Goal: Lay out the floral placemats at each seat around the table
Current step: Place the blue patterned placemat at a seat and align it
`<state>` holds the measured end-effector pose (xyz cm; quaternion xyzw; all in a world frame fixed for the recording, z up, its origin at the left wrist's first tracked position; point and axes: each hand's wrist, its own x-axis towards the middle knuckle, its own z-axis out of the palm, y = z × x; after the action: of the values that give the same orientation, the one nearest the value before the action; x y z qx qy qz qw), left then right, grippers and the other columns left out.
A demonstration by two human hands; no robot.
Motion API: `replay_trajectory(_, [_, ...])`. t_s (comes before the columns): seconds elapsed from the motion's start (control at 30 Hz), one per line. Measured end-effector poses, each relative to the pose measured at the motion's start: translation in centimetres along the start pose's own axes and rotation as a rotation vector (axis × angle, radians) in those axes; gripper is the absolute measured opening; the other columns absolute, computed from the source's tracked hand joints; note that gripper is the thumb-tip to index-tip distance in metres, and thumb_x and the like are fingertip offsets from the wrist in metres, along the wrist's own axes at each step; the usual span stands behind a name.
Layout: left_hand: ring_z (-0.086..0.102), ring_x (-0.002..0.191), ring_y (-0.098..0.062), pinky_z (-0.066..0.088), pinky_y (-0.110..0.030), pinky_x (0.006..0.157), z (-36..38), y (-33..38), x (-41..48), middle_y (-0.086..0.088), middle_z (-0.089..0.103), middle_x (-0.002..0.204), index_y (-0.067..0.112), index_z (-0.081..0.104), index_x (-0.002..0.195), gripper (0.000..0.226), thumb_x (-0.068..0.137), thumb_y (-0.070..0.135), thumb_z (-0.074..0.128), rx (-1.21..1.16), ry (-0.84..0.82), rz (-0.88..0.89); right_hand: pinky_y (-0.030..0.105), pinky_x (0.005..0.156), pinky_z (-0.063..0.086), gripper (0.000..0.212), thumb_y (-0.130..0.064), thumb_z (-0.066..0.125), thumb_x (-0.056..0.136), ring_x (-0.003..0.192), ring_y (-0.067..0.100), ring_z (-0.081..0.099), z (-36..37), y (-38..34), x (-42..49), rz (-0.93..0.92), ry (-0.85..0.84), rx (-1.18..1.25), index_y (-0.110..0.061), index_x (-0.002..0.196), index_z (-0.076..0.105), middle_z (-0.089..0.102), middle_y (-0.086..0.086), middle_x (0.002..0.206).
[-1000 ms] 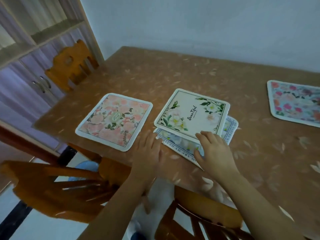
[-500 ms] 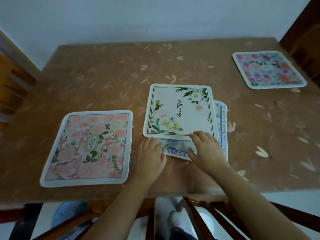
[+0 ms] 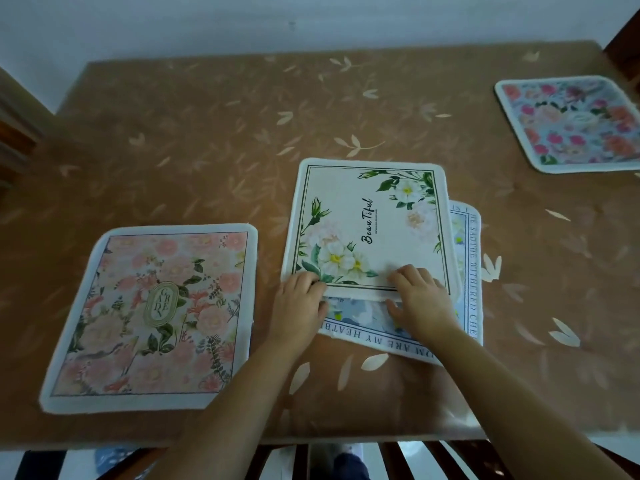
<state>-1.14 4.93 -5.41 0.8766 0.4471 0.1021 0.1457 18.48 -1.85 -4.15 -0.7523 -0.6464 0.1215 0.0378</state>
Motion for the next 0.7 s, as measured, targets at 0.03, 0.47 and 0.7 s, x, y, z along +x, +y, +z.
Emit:
replay_trajectory(0.03, [0.054, 0.097, -0.033, 0.047, -0.045, 0.079, 0.0, -0.1, 0.2, -0.015, 0.06, 0.098, 0.002, 0.063, 0.097, 0.021, 0.076, 0.005, 0.066, -0.012, 0.004, 0.007, 0.043, 0.076, 0.048, 0.038, -0.018, 0.071, 0.071, 0.096, 0.036, 0.055, 0.2, 0.1, 0.1, -0.016, 0.007, 0.003, -0.006, 0.105, 0.058, 0.06, 0.014, 0.106])
replay_trajectory(0.47, [0.058, 0.067, -0.03, 0.049, -0.035, 0.054, -0.3, -0.6, 1.9, -0.014, 0.06, 0.071, -0.002, 0.065, 0.071, 0.009, 0.066, -0.006, 0.071, -0.144, 0.004, 0.114, 0.04, 0.058, 0.056, 0.032, -0.011, 0.081, 0.06, 0.077, 0.034, 0.061, 0.9, 0.5, 0.1, -0.141, 0.16, 0.161, -0.01, 0.088, 0.067, 0.066, 0.012, 0.085])
replay_trajectory(0.7, [0.057, 0.069, -0.032, 0.049, -0.041, 0.056, -2.5, -1.0, 3.2, -0.016, 0.06, 0.071, -0.003, 0.062, 0.067, 0.008, 0.065, -0.009, 0.067, -0.114, 0.027, 0.087, 0.039, 0.057, 0.054, 0.023, -0.013, 0.08, 0.065, 0.075, 0.034, 0.06, 1.5, -0.4, 1.0, -0.127, 0.211, 0.236, -0.01, 0.084, 0.068, 0.065, 0.011, 0.081])
